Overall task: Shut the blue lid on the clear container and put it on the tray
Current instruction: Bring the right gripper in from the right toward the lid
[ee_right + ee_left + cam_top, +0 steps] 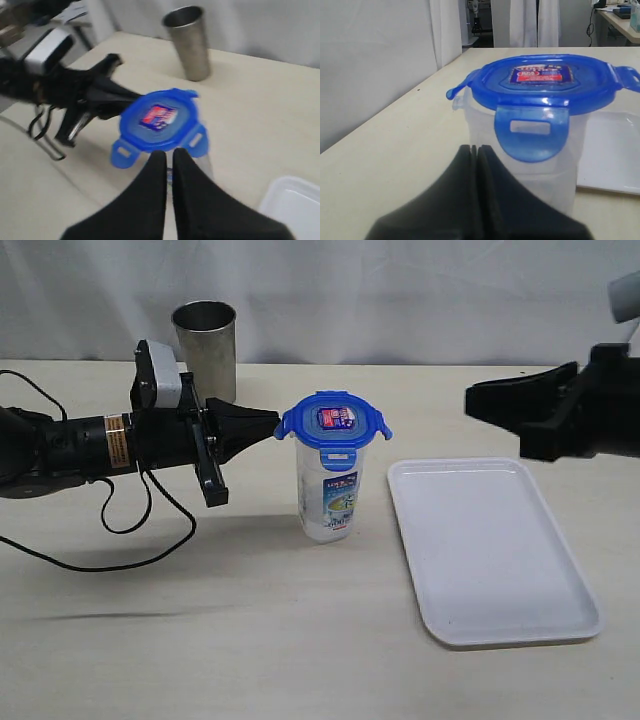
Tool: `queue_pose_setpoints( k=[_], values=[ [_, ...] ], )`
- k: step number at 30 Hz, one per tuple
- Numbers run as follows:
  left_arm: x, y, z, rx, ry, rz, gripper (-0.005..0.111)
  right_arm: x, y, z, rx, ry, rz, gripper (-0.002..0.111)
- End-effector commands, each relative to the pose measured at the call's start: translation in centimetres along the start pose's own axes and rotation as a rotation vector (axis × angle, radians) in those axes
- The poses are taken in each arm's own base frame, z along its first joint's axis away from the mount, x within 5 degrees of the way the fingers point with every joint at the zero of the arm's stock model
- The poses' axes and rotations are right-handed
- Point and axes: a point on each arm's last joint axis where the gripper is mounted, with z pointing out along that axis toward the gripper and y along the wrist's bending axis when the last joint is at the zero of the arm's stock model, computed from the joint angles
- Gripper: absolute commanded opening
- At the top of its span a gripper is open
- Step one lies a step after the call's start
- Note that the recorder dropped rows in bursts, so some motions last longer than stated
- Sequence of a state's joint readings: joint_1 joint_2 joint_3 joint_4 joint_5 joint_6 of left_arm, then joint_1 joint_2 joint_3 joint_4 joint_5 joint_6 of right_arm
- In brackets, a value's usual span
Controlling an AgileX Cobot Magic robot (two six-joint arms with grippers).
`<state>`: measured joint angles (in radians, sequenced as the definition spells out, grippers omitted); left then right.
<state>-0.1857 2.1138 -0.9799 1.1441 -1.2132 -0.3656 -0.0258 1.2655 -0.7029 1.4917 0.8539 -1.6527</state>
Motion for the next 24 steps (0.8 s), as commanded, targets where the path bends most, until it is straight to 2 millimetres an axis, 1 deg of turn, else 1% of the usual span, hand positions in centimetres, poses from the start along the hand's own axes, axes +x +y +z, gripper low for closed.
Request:
queue_pose_setpoints(
  k=[1,4,7,10,15,18,20,24],
  values=[
    [-0.2,0.6,0.0,-0.064,-0.031,-0.008,0.000,1.3,-0.8,2.0,-0.187,-0.010,-0.149,0.005],
    [-0.2,0.8,0.0,-0.095,-0.026,-0.002,0.000,2.6,-2.8,3.9,-0.187,0.022,-0.116,0.005],
    [-0.1,0.9,0.0,-0.104,-0.021,-0.003,0.000,3.0,-4.4,5.5,-0.214,0.051,-0.101,0.005],
    [0.0,0.9,0.0,-0.106,-0.011,-0.002,0.000,3.2,-5.4,6.6,-0.295,0.076,-0.123,0.005],
    [0.1,1.0,0.0,-0.110,-0.002,0.009,0.000,2.4,-6.8,7.8,-0.326,0.090,-0.171,0.005],
    [0.0,1.0,0.0,-0.112,-0.003,0.010,0.000,2.4,-7.4,8.2,-0.324,0.106,-0.161,0.005],
    [0.0,1.0,0.0,-0.112,-0.003,0.010,0.000,2.5,-7.7,8.4,-0.307,0.110,-0.156,0.005],
    [0.0,1.0,0.0,-0.112,-0.003,0.010,0.000,2.6,-8.6,8.7,-0.212,0.114,-0.134,0.005]
  ],
)
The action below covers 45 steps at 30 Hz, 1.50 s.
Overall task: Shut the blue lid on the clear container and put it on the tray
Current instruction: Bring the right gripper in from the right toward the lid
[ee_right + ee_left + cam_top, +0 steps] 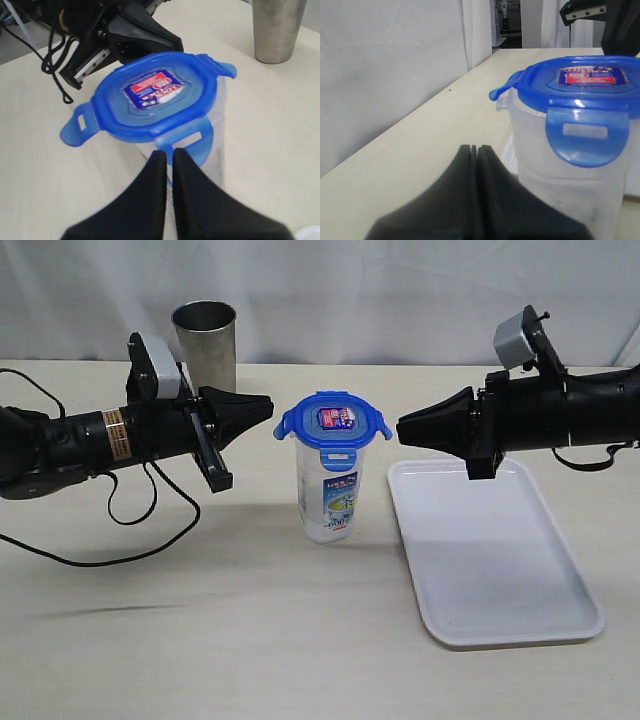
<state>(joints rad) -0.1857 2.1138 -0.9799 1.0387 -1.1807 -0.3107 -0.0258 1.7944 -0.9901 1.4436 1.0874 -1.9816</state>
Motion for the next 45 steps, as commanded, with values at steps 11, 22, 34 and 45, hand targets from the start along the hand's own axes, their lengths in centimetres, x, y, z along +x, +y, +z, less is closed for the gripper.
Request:
queue_pose_setpoints(
  k=[11,22,34,45],
  values=[
    [0.1,0.1,0.0,-0.009,0.000,-0.007,0.000,0.1,0.0,-0.1,-0.022,-0.004,0.006,0.005],
    [-0.1,0.5,0.0,-0.048,-0.021,-0.011,0.000,0.3,0.2,0.1,-0.072,-0.010,0.010,0.005],
    [-0.7,1.1,0.4,-0.056,-0.035,0.025,0.000,1.5,-0.9,1.1,-0.073,-0.066,0.029,0.005],
    [-0.7,1.0,0.4,-0.045,-0.032,0.026,0.000,2.0,-2.0,1.8,-0.067,-0.086,0.058,0.005]
  ],
)
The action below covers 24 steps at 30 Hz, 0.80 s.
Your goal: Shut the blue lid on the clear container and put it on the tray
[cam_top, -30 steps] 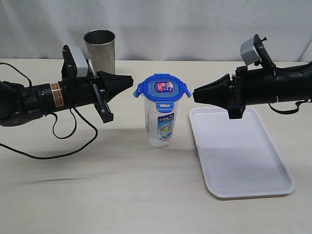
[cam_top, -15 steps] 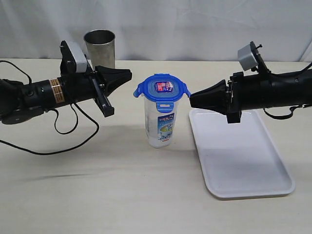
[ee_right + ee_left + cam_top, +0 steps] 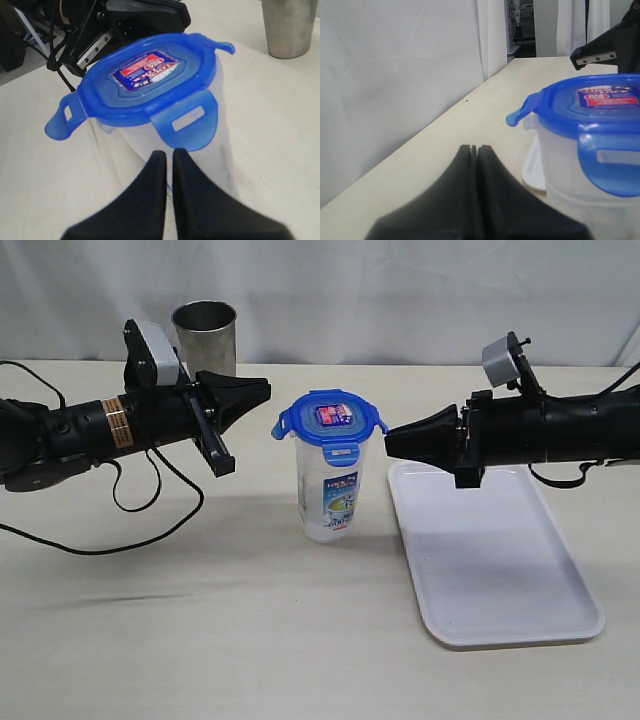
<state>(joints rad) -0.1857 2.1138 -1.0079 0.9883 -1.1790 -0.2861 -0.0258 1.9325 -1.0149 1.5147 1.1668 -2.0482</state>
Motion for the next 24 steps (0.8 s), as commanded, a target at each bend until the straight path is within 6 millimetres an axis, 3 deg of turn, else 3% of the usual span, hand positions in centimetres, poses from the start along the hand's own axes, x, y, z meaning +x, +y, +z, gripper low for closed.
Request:
queue_pose_setpoints(
  k=[1,24],
  values=[
    [-0.03,0.04,0.10,0.004,-0.003,-0.001,0.000,-0.39,-0.27,-0.17,0.006,-0.033,-0.009,0.005],
    [0.09,-0.30,0.10,0.041,0.010,0.012,0.000,-0.60,-0.85,-0.15,0.062,-0.069,0.001,0.005]
  ],
)
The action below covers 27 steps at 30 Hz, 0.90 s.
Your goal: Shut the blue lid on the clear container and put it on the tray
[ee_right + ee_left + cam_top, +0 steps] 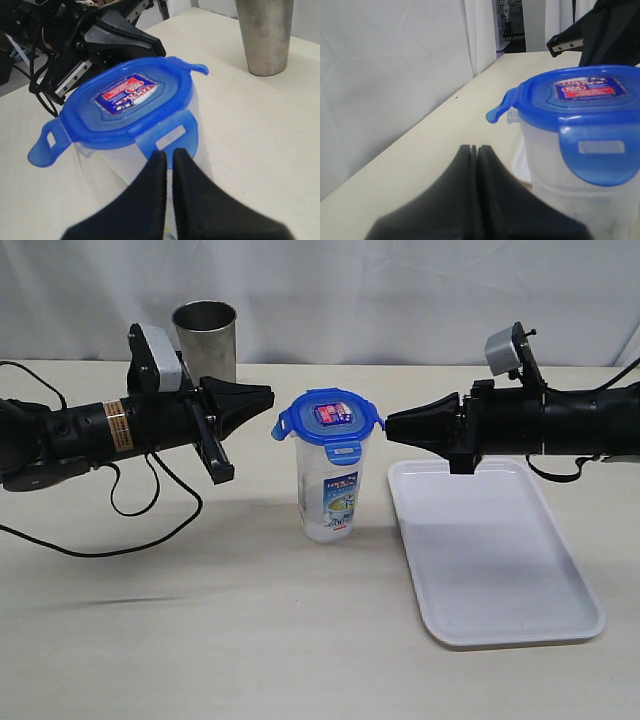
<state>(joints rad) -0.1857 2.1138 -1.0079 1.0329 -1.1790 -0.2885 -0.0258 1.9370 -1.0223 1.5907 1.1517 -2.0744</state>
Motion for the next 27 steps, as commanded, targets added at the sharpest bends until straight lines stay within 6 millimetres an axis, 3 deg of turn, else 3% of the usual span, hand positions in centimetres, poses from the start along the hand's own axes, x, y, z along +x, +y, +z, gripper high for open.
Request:
queue_pose_setpoints(
  k=[1,27],
  values=[
    [0.0,0.1,0.1,0.002,-0.002,-0.002,0.000,-0.1,-0.3,-0.2,0.019,-0.020,0.003,0.005],
    [0.3,-1.0,0.0,0.123,0.031,0.008,0.000,-0.2,-0.4,-0.2,0.027,-0.034,0.009,0.005]
  ],
)
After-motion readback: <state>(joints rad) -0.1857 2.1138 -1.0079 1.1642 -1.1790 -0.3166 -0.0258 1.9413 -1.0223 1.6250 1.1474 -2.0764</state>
